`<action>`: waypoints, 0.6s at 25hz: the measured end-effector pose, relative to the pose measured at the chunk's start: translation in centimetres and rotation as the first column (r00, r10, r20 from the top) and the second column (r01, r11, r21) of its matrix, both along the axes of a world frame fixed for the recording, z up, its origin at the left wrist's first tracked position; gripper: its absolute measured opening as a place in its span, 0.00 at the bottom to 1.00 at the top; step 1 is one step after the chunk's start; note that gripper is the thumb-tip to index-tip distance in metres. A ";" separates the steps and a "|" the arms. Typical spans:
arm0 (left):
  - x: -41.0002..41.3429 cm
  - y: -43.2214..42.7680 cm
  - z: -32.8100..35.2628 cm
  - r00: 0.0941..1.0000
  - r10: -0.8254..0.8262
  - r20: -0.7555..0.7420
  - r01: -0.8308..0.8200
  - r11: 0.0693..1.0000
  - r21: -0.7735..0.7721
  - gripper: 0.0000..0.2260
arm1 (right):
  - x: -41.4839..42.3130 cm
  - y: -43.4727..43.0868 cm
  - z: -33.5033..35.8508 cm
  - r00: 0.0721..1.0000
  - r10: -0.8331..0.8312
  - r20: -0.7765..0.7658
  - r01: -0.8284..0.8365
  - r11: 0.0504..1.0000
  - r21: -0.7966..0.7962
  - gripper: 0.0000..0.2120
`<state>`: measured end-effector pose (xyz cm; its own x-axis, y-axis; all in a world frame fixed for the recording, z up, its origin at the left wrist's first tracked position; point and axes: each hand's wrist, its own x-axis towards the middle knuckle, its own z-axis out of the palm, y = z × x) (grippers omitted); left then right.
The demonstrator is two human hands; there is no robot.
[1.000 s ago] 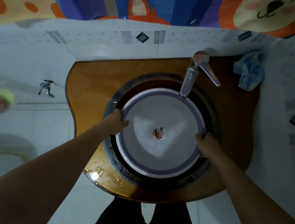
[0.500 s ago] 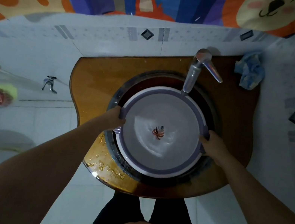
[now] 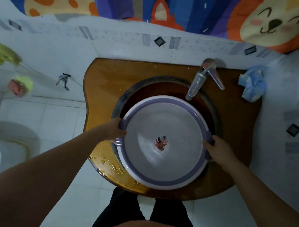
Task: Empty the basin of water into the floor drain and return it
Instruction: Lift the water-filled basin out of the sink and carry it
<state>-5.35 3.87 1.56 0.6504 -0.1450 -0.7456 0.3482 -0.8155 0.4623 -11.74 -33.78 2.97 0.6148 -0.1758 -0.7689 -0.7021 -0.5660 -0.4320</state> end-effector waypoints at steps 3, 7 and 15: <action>-1.9 0.4 0.9 0.999 0.040 0.029 -0.039 0.999 -0.007 0.11 | 0.1 -0.4 1.0 0.995 0.084 0.057 -0.084 0.996 -0.004 0.12; -3.6 0.8 2.1 0.996 0.067 0.057 -0.068 0.998 0.012 0.06 | 0.6 -0.5 2.6 0.981 0.158 0.111 -0.159 0.987 0.002 0.09; -7.1 2.7 6.4 0.946 0.325 0.008 -0.324 0.943 -0.075 0.09 | 2.0 0.9 6.0 0.950 0.266 0.165 -0.273 0.962 0.025 0.11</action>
<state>-12.50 6.52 7.96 0.6856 0.0240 -0.7276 0.5788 -0.6242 0.5247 -9.70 -32.84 8.94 0.7491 0.0473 -0.6607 -0.4464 -0.7009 -0.5563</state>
